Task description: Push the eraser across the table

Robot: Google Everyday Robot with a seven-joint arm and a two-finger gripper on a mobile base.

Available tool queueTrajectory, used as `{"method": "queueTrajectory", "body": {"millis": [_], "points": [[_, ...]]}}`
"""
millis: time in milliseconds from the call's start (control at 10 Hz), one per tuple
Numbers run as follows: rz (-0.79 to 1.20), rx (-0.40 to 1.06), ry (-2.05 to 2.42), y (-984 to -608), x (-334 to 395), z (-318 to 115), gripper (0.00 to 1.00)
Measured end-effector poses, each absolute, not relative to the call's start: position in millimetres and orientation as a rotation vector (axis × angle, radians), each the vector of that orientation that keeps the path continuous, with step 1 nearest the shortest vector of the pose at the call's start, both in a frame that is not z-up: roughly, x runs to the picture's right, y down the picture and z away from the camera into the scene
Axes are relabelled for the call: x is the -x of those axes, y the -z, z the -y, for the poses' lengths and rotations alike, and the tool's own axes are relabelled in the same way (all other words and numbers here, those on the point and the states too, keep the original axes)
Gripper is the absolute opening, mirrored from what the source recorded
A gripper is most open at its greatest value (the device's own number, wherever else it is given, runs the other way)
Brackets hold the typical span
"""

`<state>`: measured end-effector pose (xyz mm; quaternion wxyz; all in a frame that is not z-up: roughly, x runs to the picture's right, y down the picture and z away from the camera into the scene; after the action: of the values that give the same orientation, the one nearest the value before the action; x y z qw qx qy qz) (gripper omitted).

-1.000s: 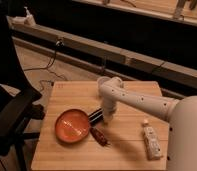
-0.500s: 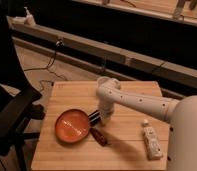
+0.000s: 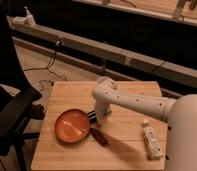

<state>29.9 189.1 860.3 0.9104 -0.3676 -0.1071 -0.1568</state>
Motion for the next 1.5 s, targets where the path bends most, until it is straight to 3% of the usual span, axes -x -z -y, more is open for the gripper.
{"method": "queueTrajectory", "body": {"millis": [600, 1500], "points": [[0.115, 0.712, 0.273, -884, -79, -138, 0.00], [0.238, 0.692, 0.335, -895, -36, -141, 0.00]]}}
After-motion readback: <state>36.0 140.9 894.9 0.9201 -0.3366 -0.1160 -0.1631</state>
